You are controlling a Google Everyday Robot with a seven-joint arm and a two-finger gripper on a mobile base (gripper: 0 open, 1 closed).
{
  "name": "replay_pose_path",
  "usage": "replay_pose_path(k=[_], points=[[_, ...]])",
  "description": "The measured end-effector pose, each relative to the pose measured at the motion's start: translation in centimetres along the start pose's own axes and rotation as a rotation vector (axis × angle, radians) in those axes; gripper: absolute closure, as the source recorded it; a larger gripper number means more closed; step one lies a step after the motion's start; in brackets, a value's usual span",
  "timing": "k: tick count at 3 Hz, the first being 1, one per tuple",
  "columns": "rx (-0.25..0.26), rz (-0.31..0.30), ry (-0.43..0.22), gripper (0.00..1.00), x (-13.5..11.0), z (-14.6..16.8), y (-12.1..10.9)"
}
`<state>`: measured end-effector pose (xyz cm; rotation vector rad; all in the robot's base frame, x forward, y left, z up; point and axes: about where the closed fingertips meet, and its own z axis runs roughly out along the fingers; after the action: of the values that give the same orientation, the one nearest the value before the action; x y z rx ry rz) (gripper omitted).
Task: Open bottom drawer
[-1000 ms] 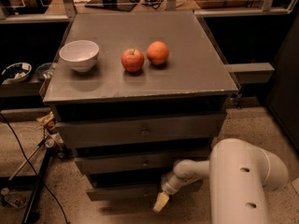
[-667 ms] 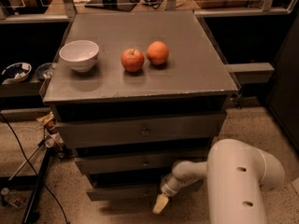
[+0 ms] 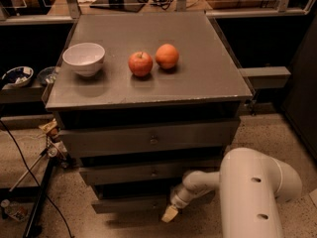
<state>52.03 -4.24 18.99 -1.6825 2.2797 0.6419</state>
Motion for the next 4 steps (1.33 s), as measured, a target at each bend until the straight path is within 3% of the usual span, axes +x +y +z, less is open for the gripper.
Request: replay_pose_path(k=[3,4], points=[[0.0,0.0,0.0,0.96,0.0,0.01,0.01],[0.0,0.0,0.0,1.0,0.0,0.01,0.01]])
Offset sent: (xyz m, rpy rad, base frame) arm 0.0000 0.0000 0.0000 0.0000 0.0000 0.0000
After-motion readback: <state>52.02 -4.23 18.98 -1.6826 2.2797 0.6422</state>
